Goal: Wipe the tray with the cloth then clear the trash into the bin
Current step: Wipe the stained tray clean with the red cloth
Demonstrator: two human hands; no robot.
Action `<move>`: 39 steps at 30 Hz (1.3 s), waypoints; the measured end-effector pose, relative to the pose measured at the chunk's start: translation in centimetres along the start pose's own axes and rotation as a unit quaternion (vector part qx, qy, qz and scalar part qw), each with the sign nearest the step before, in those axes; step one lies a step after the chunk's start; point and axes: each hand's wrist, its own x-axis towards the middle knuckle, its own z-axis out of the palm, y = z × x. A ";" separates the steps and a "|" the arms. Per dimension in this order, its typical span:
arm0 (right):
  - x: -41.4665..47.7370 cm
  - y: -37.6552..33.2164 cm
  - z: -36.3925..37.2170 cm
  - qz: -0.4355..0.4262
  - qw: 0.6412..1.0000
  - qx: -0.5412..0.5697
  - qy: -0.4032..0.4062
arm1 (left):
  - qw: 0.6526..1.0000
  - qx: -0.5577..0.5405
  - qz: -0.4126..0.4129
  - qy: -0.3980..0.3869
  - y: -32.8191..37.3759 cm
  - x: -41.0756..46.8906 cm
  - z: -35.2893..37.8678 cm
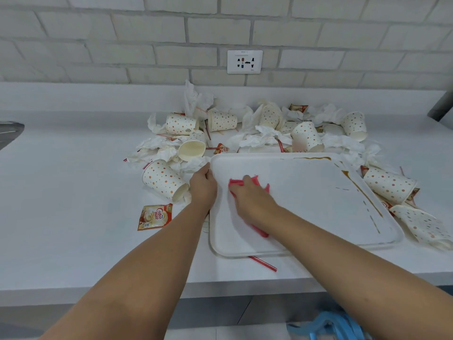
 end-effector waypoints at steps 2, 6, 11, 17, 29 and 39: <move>1.0 -1.4 -0.1 -0.003 1.000 -0.007 0.020 | 1.000 0.003 0.012 -0.005 -0.1 0.0 0.0; 3.4 -1.3 -1.3 0.019 0.999 -0.010 0.025 | 1.000 0.000 0.003 -0.006 -0.1 -0.1 -0.1; 3.7 1.9 -3.0 0.111 0.993 -0.032 0.024 | 1.000 0.006 0.008 0.003 0.4 -0.6 -0.3; 2.2 2.9 -2.2 0.163 0.986 -0.039 0.011 | 1.000 0.024 0.016 0.005 0.3 -0.4 -0.2; 2.6 4.0 -2.8 0.123 0.991 0.010 0.054 | 0.994 0.089 0.051 0.027 1.0 -1.1 0.1; 1.0 12.3 -7.5 0.140 0.985 0.018 0.096 | 0.937 0.324 0.104 0.079 3.4 -2.2 0.8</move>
